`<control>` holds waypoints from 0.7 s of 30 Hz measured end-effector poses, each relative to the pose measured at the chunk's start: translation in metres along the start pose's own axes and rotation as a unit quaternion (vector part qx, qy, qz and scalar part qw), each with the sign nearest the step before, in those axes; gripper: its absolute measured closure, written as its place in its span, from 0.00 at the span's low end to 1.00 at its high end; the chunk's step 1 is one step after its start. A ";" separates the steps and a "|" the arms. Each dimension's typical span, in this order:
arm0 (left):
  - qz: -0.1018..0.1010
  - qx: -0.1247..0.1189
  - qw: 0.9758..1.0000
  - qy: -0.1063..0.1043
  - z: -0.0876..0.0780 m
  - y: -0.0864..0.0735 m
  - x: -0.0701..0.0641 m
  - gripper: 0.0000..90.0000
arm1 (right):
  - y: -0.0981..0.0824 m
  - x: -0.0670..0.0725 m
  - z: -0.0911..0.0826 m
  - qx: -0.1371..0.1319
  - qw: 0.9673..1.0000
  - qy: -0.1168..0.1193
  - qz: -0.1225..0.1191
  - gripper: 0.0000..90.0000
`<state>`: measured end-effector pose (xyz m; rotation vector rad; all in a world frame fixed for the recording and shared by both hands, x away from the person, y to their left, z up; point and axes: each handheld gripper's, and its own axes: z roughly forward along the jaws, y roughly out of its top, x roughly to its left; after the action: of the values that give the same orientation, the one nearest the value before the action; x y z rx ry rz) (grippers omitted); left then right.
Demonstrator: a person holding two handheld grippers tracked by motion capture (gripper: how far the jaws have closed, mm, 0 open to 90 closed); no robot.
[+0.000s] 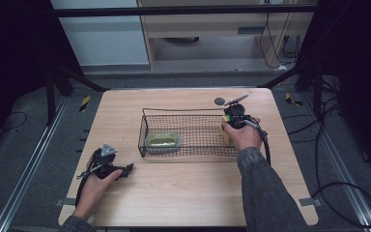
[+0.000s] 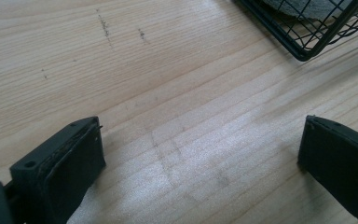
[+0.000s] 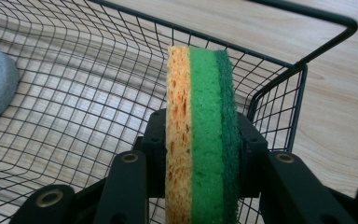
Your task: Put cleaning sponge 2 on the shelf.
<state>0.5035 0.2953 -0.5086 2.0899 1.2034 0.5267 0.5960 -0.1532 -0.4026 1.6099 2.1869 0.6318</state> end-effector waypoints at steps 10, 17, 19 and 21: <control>0.002 0.001 1.000 0.000 0.000 0.000 0.000 0.00 | -0.001 0.001 0.011 0.010 1.000 -0.004 -0.005 0.71; 0.002 0.001 1.000 -0.001 0.000 0.000 0.000 0.00 | 0.000 0.004 0.013 0.013 1.000 -0.002 -0.003 0.68; 0.002 0.001 1.000 -0.001 0.000 0.000 0.000 0.00 | 0.000 0.004 0.013 0.016 1.000 -0.001 -0.005 0.67; 0.002 0.001 1.000 -0.001 0.000 0.000 0.000 0.00 | 0.000 0.005 0.014 0.017 1.000 0.002 -0.005 0.63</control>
<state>0.5041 0.2954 -0.5084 2.0950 1.2002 0.5259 0.6018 -0.1465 -0.4143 1.6143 2.2188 0.5981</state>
